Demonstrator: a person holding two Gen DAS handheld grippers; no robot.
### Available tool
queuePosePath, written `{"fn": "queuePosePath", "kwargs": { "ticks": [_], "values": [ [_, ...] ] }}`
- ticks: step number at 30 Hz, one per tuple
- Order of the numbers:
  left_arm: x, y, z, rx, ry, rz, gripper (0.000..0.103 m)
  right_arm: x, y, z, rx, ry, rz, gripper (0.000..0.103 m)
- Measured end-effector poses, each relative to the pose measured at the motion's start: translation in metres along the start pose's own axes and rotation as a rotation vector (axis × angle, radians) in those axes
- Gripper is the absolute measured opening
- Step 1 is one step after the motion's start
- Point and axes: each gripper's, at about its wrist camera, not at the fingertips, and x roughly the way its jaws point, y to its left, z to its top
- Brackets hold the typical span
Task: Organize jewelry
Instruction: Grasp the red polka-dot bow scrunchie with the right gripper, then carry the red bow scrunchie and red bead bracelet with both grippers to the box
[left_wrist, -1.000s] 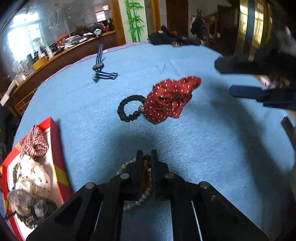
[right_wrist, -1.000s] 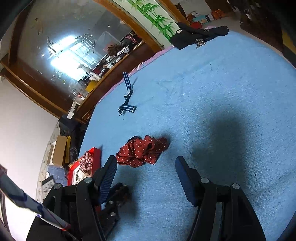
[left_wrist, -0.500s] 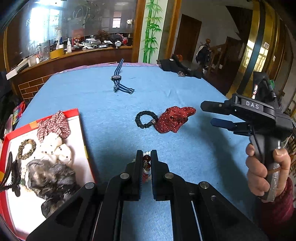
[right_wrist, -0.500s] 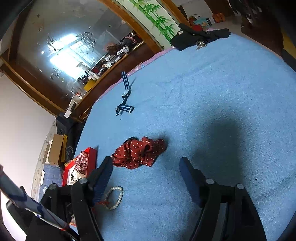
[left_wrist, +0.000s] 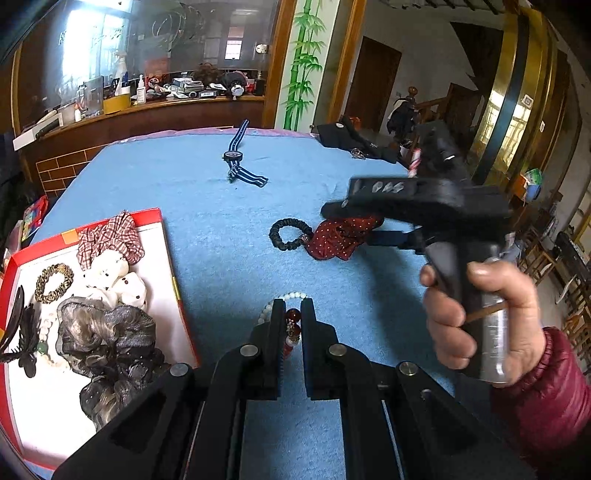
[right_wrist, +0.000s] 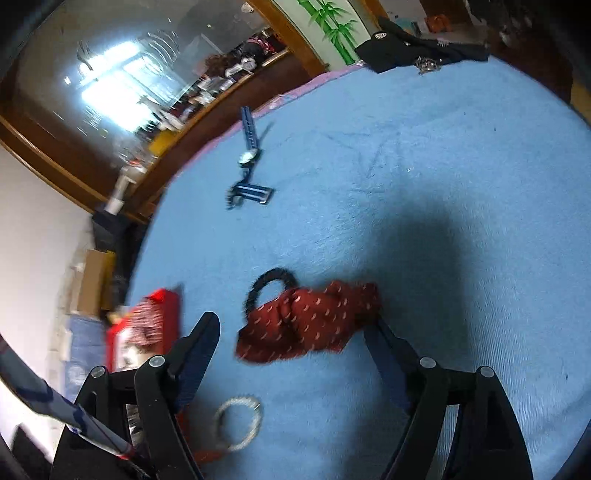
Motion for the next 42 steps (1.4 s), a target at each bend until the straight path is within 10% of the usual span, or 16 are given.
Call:
{"fn": "queuePosePath", "kwargs": {
  "ticks": [3, 6, 12, 42],
  "values": [
    [-0.002, 0.000, -0.002, 0.001, -0.002, 0.001, 0.007, 0.004, -0.003, -0.005, -0.027, 0.029, -0.009, 0.024],
    [-0.003, -0.001, -0.002, -0.005, -0.004, 0.002, 0.007, -0.014, -0.006, -0.011, -0.040, -0.021, 0.006, 0.015],
    [-0.003, -0.016, -0.007, -0.004, -0.012, 0.022, 0.007, -0.062, -0.007, -0.040, -0.100, -0.140, 0.077, 0.015],
    [-0.022, -0.046, -0.023, 0.044, -0.085, 0.232, 0.007, -0.080, 0.028, -0.066, -0.285, -0.164, 0.173, 0.015]
  ]
}}
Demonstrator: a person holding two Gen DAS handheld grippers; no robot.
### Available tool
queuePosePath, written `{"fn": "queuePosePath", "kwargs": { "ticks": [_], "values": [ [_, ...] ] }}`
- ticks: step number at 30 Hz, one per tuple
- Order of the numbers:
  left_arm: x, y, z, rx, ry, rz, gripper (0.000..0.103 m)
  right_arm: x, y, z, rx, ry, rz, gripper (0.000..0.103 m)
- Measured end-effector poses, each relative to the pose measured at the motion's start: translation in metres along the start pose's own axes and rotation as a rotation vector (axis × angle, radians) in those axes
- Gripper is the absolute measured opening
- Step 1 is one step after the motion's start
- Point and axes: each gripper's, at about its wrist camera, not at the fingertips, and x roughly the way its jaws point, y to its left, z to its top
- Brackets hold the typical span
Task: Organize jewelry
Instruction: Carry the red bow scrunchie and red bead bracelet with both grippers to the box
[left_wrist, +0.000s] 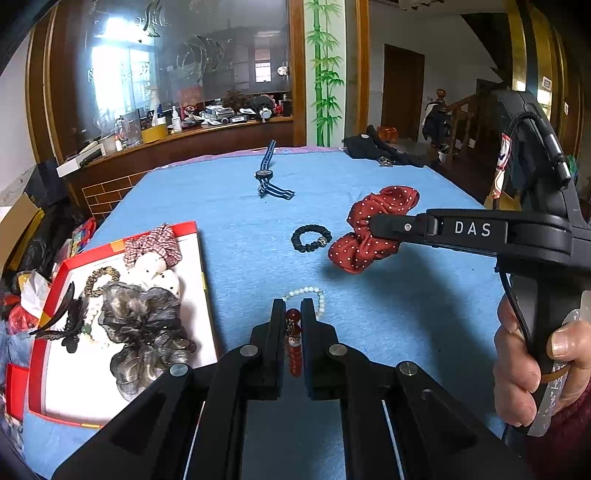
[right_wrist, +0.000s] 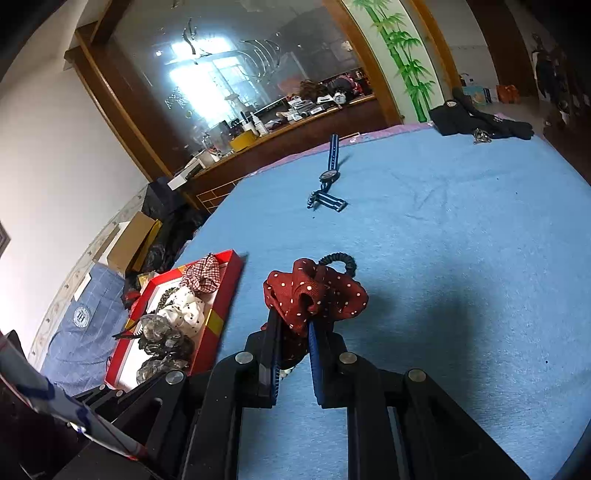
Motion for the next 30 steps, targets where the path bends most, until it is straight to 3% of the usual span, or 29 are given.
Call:
{"fn": "queuePosePath", "kwargs": {
  "ticks": [13, 24, 30],
  "values": [
    [-0.022, 0.013, 0.001, -0.029, -0.039, 0.028, 0.007, -0.001, 0.019, -0.006, -0.064, -0.003, 0.031, 0.015],
    [-0.040, 0.046, 0.004, -0.092, -0.074, 0.062, 0.007, 0.001, 0.033, -0.013, -0.127, 0.002, 0.058, 0.015],
    [-0.055, 0.079, 0.002, -0.137, -0.098, 0.106, 0.007, -0.001, 0.046, -0.019, -0.171, 0.016, 0.115, 0.015]
  ]
}}
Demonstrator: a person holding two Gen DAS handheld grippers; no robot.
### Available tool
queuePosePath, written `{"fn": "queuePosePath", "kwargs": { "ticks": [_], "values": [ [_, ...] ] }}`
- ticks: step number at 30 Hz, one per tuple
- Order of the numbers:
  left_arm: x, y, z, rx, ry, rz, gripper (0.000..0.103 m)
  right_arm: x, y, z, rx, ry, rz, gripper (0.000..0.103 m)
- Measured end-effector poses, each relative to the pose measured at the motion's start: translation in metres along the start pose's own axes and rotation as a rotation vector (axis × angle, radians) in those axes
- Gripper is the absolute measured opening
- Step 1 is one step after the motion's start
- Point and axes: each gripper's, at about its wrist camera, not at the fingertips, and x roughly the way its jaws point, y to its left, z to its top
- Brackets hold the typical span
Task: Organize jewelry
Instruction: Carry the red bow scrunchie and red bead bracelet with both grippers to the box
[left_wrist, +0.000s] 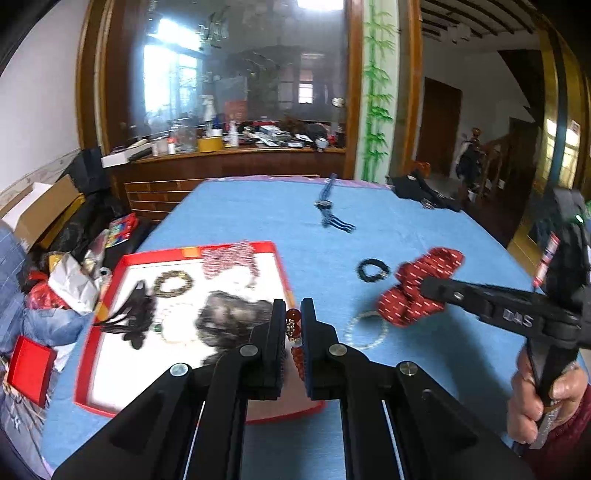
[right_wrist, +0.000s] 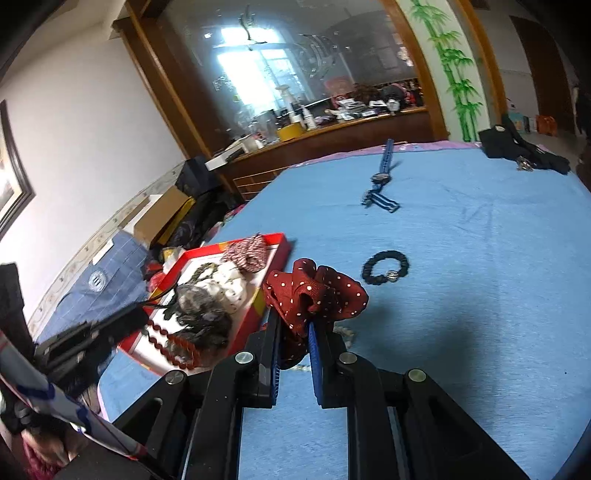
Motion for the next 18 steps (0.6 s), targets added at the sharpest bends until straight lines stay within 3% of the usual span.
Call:
{"fn": "queuePosePath", "kwargs": {
  "ticks": [7, 11, 18],
  "values": [
    [-0.009, 0.060, -0.003, -0.089, -0.008, 0.083, 0.007, -0.002, 0.021, -0.004, -0.061, 0.000, 0.085, 0.015],
    [-0.008, 0.092, -0.011, -0.130, 0.002, 0.121, 0.007, 0.000, 0.036, -0.004, -0.058, 0.035, 0.175, 0.016],
    [0.001, 0.130, -0.026, -0.202, 0.033, 0.136, 0.007, 0.024, 0.096, -0.015, -0.110, 0.109, 0.277, 0.017]
  ]
}}
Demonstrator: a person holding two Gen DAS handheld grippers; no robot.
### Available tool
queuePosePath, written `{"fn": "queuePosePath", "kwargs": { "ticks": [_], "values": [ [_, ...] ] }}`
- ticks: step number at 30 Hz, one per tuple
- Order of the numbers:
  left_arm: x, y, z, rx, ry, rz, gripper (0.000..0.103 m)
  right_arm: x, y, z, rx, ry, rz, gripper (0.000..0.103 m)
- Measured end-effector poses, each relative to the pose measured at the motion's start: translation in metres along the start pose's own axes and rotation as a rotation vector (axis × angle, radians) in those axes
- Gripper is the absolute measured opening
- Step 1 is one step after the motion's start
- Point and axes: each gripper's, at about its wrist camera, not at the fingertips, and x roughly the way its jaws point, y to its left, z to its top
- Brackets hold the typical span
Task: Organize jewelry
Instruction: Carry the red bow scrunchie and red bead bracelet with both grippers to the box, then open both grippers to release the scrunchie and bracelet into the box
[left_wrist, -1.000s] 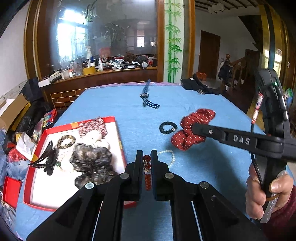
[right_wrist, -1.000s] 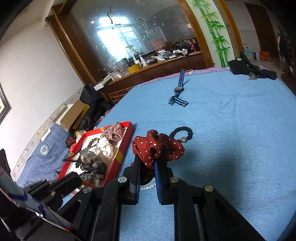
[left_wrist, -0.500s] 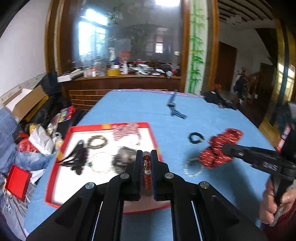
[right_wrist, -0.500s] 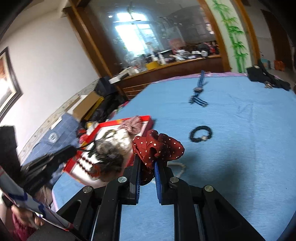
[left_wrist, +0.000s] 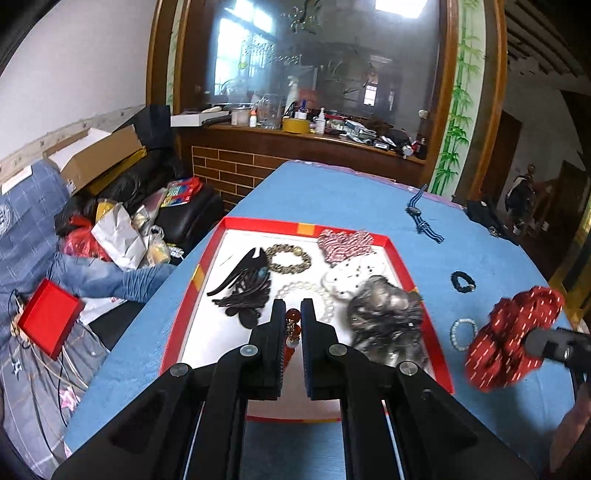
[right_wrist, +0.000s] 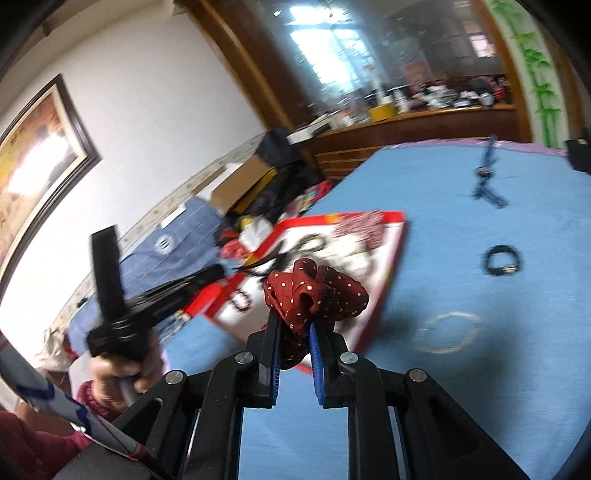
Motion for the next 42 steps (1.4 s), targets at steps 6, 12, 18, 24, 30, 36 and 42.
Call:
{"fn": "queuePosePath", "kwargs": {
  "ticks": [6, 12, 18, 24, 30, 36, 42],
  "values": [
    [0.012, 0.014, -0.004, -0.015, 0.012, 0.000, 0.007, 0.050, 0.026, 0.004, -0.018, 0.063, 0.006, 0.018],
    [0.024, 0.030, -0.009, -0.042, 0.031, 0.005, 0.007, 0.094, 0.037, 0.005, -0.022, 0.120, -0.003, 0.018],
    [0.035, 0.038, -0.014, -0.051, 0.048, 0.010, 0.007, 0.123, 0.034, 0.002, -0.015, 0.161, -0.019, 0.018],
    [0.042, 0.044, -0.019, -0.062, 0.061, 0.026, 0.007, 0.142, 0.028, -0.005, -0.019, 0.206, -0.053, 0.018],
    [0.052, 0.048, -0.022, -0.069, 0.077, 0.035, 0.007, 0.151, 0.025, -0.009, -0.039, 0.225, -0.109, 0.018],
    [0.057, 0.053, -0.022, -0.091, 0.090, 0.019, 0.007, 0.156, 0.024, -0.011, -0.044, 0.241, -0.124, 0.018],
    [0.057, 0.053, -0.022, -0.096, 0.088, 0.029, 0.007, 0.156, 0.026, -0.011, -0.056, 0.239, -0.130, 0.022]
  ]
}}
